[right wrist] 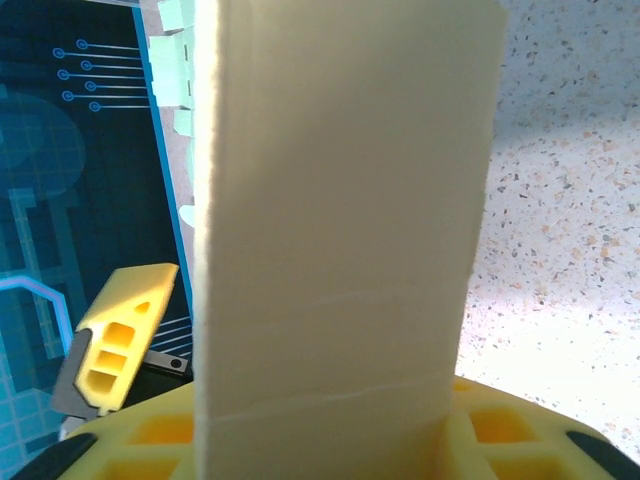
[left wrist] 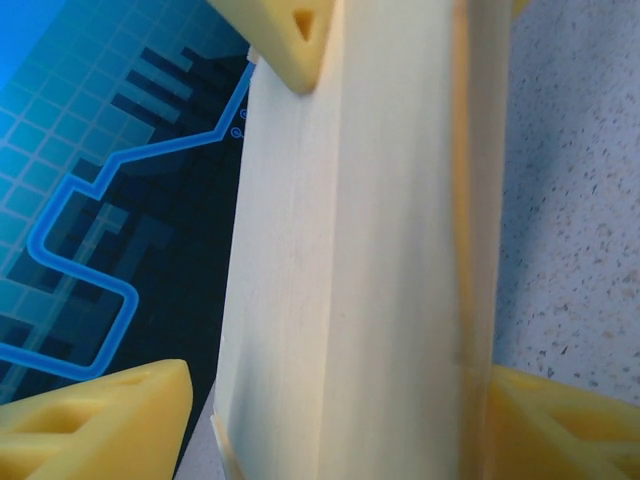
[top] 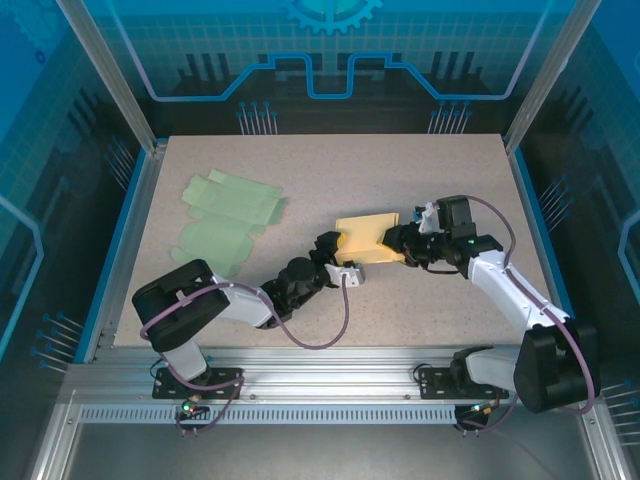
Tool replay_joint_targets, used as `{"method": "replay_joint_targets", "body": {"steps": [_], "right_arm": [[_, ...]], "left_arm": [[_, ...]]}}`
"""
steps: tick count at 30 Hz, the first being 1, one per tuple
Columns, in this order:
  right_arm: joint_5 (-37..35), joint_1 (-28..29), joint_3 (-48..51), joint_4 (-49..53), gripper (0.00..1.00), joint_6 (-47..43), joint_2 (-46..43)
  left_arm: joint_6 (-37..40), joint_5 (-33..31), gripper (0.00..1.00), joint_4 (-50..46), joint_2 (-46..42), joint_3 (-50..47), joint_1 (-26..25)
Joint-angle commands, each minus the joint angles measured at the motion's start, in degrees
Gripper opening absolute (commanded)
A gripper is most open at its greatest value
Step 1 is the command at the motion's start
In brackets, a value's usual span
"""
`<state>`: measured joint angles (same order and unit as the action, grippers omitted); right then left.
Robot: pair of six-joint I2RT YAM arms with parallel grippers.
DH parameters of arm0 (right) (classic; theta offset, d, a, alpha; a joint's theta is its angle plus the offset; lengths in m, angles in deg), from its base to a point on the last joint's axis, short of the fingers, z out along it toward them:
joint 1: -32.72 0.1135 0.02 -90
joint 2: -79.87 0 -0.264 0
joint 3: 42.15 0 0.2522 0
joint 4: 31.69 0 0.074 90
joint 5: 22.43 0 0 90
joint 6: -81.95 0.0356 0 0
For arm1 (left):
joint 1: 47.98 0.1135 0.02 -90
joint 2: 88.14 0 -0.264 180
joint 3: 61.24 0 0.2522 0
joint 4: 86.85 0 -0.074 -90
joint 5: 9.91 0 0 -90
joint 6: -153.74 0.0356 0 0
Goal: Fold the paper box
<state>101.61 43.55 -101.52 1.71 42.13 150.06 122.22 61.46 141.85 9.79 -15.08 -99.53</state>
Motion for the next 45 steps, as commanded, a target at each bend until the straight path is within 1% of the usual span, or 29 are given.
{"method": "replay_joint_targets", "body": {"steps": [1,3,5,10,12,14,16,20,21,22,25,28,32,37,41,43,45], "right_arm": [[1.4,-0.4,0.1,2.2,0.38,0.1,0.3],[1.3,-0.4,-0.1,2.7,0.39,-0.2,0.6],[1.0,-0.5,-0.1,3.1,0.43,-0.5,0.7],[0.5,-1.2,-0.2,4.4,0.57,-1.5,0.4],[0.2,-1.8,-0.3,5.0,0.64,-2.0,-0.2],[0.0,-2.5,-0.5,5.8,0.72,-2.6,-0.8],[0.0,-3.2,-0.6,6.7,0.8,-3.5,-1.5],[-1.8,-4.8,-1.7,10.1,0.89,-6.0,-3.4],[-2.9,-5.4,-2.2,11.4,0.97,-6.8,-4.1],[-3.8,-5.7,-2.6,12.6,1.0,-7.5,-4.8],[-6.9,-6.7,-4.0,15.5,1.0,-9.8,-7.1],[-9.2,-6.6,-4.4,17.9,1.0,-12.7,-8.8],[-11.6,-6.7,-6.0,18.9,1.0,-16.1,-11.4],[-13.4,-5.4,-6.6,21.4,1.0,-21.0,-13.4],[-18.0,-1.9,-6.4,23.1,1.0,-23.9,-13.8],[-20.5,-0.4,-5.8,23.3,1.0,-24.1,-13.4],[-21.5,1.0,-5.1,22.4,1.0,-24.0,-12.6]], "left_arm": [[1.5,-2.6,0.65,2.9,-0.1,1.5,-0.3],[1.5,-2.6,0.59,2.3,-0.7,1.4,-0.4],[1.5,-2.5,0.56,2.0,-1.3,1.3,-0.4],[0.4,-1.8,0.5,-1.5,-4.5,0.3,-0.5],[-1.2,-1.0,0.49,-5.2,-6.8,-0.1,-0.7],[-3.5,0.6,0.46,-12.0,-9.9,-0.1,-0.7],[-5.9,2.5,0.46,-20.3,-13.2,0.5,-0.7],[-11.0,7.4,0.46,-41.9,-19.2,4.7,-0.6],[-12.2,8.8,0.46,-46.9,-20.1,6.2,-0.5],[-13.1,10.3,0.46,-51.3,-20.7,7.4,-0.4],[-15.6,14.9,0.46,-63.4,-20.5,12.1,0.5],[-17.3,18.4,0.46,-69.2,-18.0,15.2,1.9],[-18.2,21.5,0.45,-70.5,-12.8,18.0,3.5],[-20.7,28.1,0.45,-74.3,-7.2,22.8,6.4],[-21.9,30.0,0.5,-75.0,-4.3,24.7,8.1],[-22.2,30.2,0.53,-75.5,-3.5,25.6,8.5],[-22.0,29.9,0.56,-76.2,-2.9,26.2,8.7]]}}
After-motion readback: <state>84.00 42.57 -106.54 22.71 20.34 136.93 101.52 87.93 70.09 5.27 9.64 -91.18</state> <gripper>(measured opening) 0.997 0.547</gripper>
